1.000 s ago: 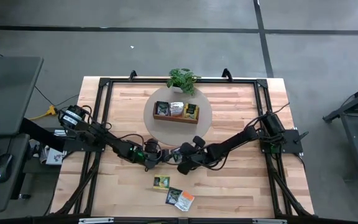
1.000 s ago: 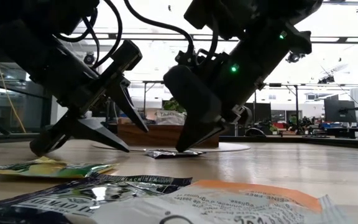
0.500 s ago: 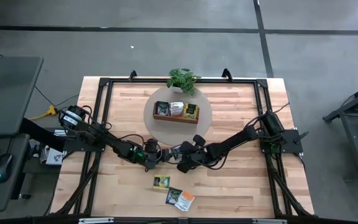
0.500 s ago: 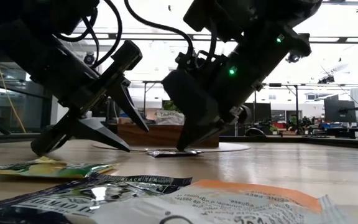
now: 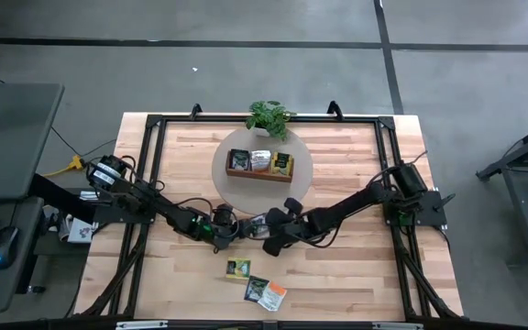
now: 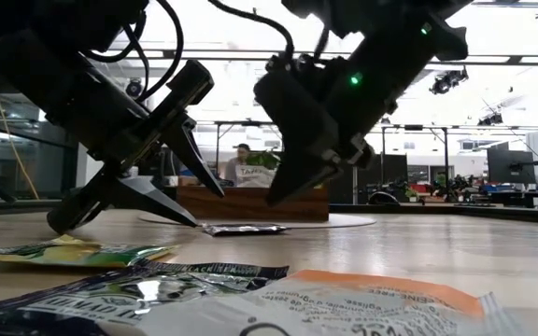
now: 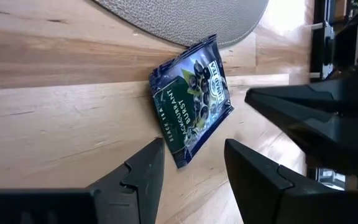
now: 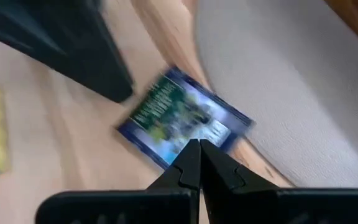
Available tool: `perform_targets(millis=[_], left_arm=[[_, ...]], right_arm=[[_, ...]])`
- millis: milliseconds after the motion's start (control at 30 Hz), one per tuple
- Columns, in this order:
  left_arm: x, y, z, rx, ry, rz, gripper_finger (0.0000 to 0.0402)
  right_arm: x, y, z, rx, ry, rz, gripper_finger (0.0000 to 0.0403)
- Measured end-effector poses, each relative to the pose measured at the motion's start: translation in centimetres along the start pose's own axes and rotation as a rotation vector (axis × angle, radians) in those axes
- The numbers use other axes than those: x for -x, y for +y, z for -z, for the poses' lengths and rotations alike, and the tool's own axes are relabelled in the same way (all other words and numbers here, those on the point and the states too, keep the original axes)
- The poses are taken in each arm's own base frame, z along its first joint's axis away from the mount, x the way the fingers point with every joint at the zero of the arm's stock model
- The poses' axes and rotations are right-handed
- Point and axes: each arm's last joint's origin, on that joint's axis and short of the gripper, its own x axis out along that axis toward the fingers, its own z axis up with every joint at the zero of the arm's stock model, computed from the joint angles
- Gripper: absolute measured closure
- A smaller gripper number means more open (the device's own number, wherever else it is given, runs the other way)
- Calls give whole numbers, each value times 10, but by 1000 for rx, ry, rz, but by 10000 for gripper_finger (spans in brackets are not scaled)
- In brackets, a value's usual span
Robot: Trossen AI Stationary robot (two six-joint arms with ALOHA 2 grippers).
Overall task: Pick & Place Tea
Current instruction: Put the top purple tea bag into the left section of the wooden organizer
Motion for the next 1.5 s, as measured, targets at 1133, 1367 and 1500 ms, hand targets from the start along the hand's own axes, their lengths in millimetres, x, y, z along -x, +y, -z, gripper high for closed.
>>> perform_targets(millis=[1133,1367,1500], left_arm=[[0,-1,0,-16,-9,5,236],[0,0,0,-45,4,-10,236],[0,4,0,-145,22,-54,236]], right_arm=[[-20,6,24,-73,40,28,403],[-21,9,22,-80,27,-6,403],[-21,8,23,-76,34,-3,403]])
